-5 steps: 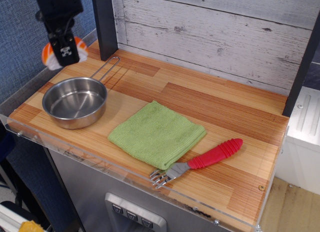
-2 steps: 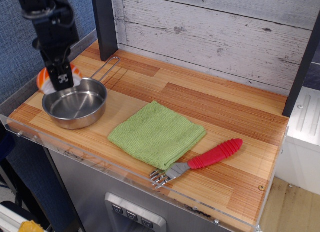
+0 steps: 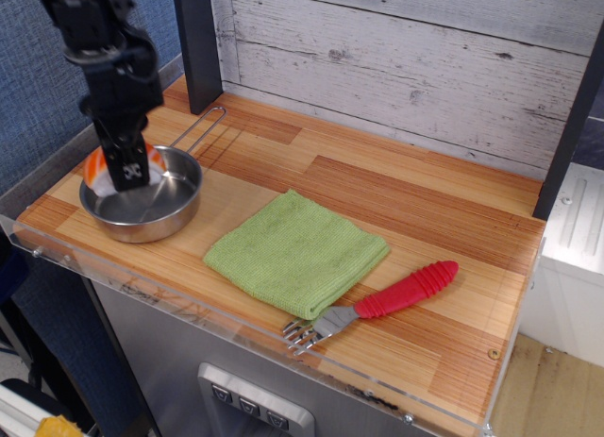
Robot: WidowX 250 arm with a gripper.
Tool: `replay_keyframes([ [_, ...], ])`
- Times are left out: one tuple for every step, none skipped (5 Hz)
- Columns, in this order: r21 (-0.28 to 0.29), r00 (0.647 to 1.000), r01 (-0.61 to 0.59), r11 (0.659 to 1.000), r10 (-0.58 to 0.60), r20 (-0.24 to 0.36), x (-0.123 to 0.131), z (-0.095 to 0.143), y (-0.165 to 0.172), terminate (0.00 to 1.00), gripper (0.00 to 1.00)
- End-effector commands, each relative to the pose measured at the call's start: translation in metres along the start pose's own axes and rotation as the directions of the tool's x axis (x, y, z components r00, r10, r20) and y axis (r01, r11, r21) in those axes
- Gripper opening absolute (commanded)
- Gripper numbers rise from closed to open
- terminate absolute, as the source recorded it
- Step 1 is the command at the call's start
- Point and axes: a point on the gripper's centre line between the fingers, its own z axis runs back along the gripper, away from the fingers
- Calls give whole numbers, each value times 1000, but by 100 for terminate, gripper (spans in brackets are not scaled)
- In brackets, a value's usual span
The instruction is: Put the sushi into the pot.
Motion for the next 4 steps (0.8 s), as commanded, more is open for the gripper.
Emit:
replay_keyframes([
  [-31,999,34,999,-35,-30,9,-19,1,0,0],
  [-54,998,39,998,-41,-38,11,-28,2,0,0],
  [-45,999,30,999,-32,-37,12,-24,4,0,100],
  [-38,999,19,999,-20,-31,12,-22,3,0,100],
])
